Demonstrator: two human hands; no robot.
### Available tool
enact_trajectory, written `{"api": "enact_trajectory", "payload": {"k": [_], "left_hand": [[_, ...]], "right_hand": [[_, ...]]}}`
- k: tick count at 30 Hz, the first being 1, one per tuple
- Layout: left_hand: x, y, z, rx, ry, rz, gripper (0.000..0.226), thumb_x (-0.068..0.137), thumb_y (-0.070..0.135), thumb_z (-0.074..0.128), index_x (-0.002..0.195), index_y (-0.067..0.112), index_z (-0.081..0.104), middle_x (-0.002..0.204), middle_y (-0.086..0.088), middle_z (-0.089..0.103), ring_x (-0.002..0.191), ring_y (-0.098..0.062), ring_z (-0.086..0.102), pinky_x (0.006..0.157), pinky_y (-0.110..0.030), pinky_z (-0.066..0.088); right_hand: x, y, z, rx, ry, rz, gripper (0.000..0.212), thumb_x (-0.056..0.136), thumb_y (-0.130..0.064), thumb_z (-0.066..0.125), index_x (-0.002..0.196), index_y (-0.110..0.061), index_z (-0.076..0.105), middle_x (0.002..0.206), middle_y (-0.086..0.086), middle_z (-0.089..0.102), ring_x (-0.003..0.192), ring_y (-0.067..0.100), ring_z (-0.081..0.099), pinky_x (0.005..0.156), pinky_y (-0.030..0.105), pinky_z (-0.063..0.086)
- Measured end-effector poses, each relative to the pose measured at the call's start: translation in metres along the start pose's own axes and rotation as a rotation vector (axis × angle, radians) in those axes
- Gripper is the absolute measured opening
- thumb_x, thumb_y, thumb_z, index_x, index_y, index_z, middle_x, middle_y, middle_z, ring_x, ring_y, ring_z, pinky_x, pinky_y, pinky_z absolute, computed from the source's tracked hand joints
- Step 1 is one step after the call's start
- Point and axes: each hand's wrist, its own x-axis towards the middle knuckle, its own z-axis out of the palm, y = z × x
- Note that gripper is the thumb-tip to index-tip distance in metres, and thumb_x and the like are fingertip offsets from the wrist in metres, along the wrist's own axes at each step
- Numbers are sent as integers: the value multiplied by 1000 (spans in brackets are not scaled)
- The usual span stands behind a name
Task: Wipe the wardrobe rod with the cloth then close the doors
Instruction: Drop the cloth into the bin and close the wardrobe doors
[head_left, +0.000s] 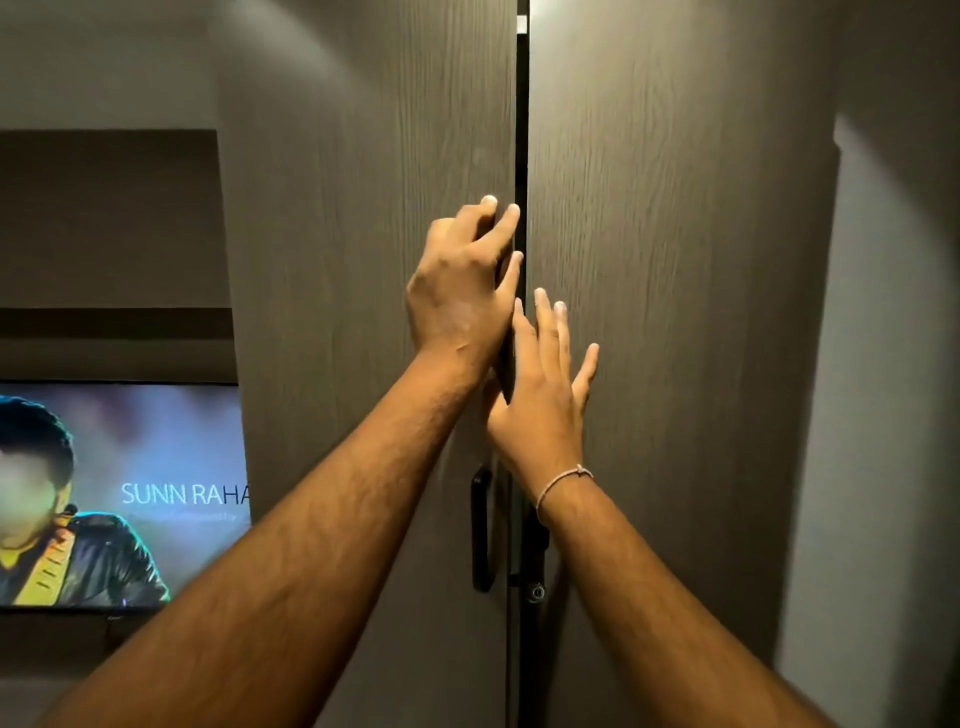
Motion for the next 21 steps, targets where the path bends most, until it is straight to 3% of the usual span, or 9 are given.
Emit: {"api": "enact_trajectory", "payload": {"k": [7, 14, 21], "left_hand": [[-1, -8, 36, 51, -107, 39, 56, 110, 33, 53, 164, 25, 44, 171, 3, 42, 139, -23, 51, 100, -41, 57], [-7, -17, 61, 134, -222, 72, 64, 112, 39, 47, 171, 22, 27, 180, 2, 23, 159, -24, 33, 122, -45, 41], [-16, -21, 79, 190, -327, 80, 72, 114, 38, 45, 173, 21, 10, 184, 1, 4, 169, -26, 12, 133, -52, 28]], "right_hand": [[10, 15, 18, -225, -64, 28, 84, 105, -20, 47, 173, -23, -4, 181, 0, -17, 168, 26, -16, 130, 68, -5], [22, 34, 30, -311, -93, 21, 84, 109, -23, 52, 173, -24, -2, 180, 4, -18, 167, 29, -16, 130, 68, -3], [35, 51, 36, -342, -100, 47, 101, 107, -41, 59, 170, -21, -17, 180, 7, -17, 169, 26, -9, 133, 60, 4]]}}
